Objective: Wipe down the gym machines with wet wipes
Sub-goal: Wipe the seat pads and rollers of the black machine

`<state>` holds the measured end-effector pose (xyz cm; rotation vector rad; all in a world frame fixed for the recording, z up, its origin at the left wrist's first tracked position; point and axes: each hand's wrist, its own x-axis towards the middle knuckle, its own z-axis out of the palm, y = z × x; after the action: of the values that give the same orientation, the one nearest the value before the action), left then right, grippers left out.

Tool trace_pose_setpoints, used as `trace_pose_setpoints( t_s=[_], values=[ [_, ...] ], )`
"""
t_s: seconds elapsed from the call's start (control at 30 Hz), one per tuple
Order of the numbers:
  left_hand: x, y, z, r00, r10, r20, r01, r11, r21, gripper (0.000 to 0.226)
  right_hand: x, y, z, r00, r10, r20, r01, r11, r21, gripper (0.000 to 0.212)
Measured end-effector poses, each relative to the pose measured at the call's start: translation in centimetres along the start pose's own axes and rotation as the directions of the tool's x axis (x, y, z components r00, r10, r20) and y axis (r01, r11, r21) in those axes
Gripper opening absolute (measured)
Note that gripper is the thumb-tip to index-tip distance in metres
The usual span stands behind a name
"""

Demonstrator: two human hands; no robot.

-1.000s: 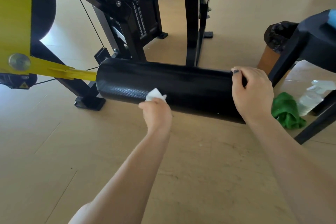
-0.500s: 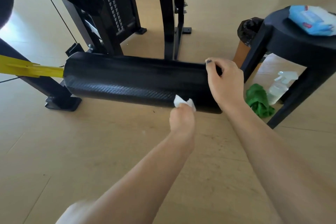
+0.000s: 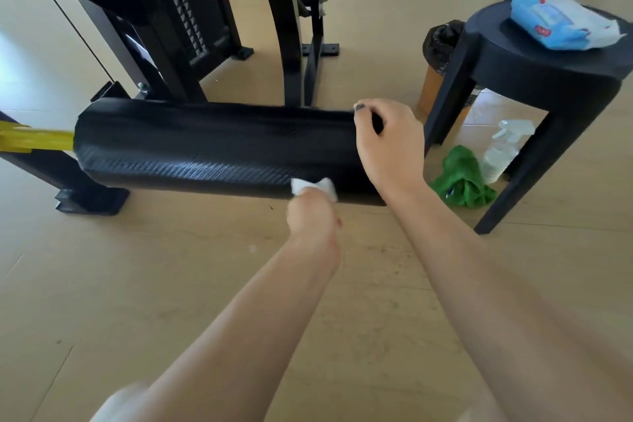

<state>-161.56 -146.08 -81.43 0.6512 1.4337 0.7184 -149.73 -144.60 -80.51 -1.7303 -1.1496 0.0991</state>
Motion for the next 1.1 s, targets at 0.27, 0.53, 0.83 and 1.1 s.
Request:
trace_pose_setpoints(
  t_s=[0.27, 0.53, 0.83, 1.1],
  values=[
    [0.5, 1.0, -1.6, 0.993, -0.117, -0.022, 0.113, 0.984, -0.136, 0.025, -0.3, 1.0, -1.4, 0.992, 0.008, 0.125, -0.032, 0.981, 0.193, 0.019],
    [0.9, 3.4, -5.1, 0.96, 0.077, -0.268, -0.119, 0.982, -0.145, 0.029, 2.0, 1.0, -1.9, 0.883, 0.345, 0.319, -0.436, 0.854, 0.285, 0.048],
    [1.4, 3.7, -4.3, 0.351, 0.909, 0.226, -0.612, 0.04, 0.79, 0.006, 3.9, 4.2, -1.9, 0.497, 0.662, 0.561, -0.862, 0.449, 0.234, 0.057],
    [-0.8, 0.4, 2.4, 0.078, 0.752, 0.654, -0.573, -0.503, 0.647, 0.034, 2.3, 6.2, -1.7, 0.415, 0.675, 0.609, -0.909, 0.333, 0.25, 0.062]
  ],
)
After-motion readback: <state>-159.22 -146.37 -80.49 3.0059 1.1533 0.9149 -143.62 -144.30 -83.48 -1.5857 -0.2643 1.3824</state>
